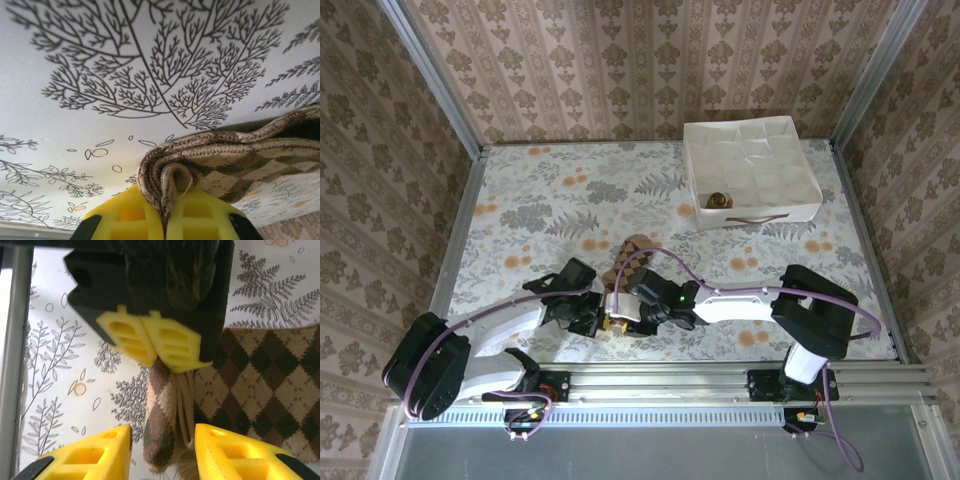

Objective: Roll the socks

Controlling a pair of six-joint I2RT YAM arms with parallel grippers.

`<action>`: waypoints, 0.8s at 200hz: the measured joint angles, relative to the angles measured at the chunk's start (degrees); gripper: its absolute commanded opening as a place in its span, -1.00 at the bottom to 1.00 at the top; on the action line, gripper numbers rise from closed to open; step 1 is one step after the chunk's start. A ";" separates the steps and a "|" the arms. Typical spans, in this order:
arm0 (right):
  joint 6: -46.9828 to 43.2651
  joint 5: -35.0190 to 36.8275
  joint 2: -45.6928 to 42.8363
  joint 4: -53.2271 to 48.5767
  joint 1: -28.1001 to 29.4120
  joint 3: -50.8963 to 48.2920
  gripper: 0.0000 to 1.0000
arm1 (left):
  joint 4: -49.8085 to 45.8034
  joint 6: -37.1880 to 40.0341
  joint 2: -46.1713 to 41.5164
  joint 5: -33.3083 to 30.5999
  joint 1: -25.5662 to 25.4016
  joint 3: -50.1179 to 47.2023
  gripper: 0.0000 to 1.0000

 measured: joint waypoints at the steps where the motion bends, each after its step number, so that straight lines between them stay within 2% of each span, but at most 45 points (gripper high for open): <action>1: 0.00 0.00 0.07 0.00 0.00 0.07 -0.25 | -0.02 0.00 0.02 0.02 0.02 0.00 -1.00; 81: 1.22 -0.55 4.22 -0.02 0.20 2.54 -0.41 | -0.20 1.07 0.72 0.94 0.61 0.31 -1.00; 101: 1.88 -0.72 4.81 -0.07 0.20 3.13 -0.56 | -0.20 1.05 0.94 1.44 1.11 0.33 -1.00; 128: 3.02 -0.94 5.05 -0.11 -0.11 3.43 -1.00 | -0.28 1.07 1.18 1.70 1.51 0.46 -1.00; 141: 4.02 -1.36 5.09 -0.11 -0.48 3.48 -1.00 | -0.37 1.27 1.20 1.64 1.57 0.52 -1.00; 160: 5.07 -3.17 5.33 -0.09 -1.42 3.61 -1.00 | -0.42 1.51 1.03 1.29 1.68 0.52 -0.75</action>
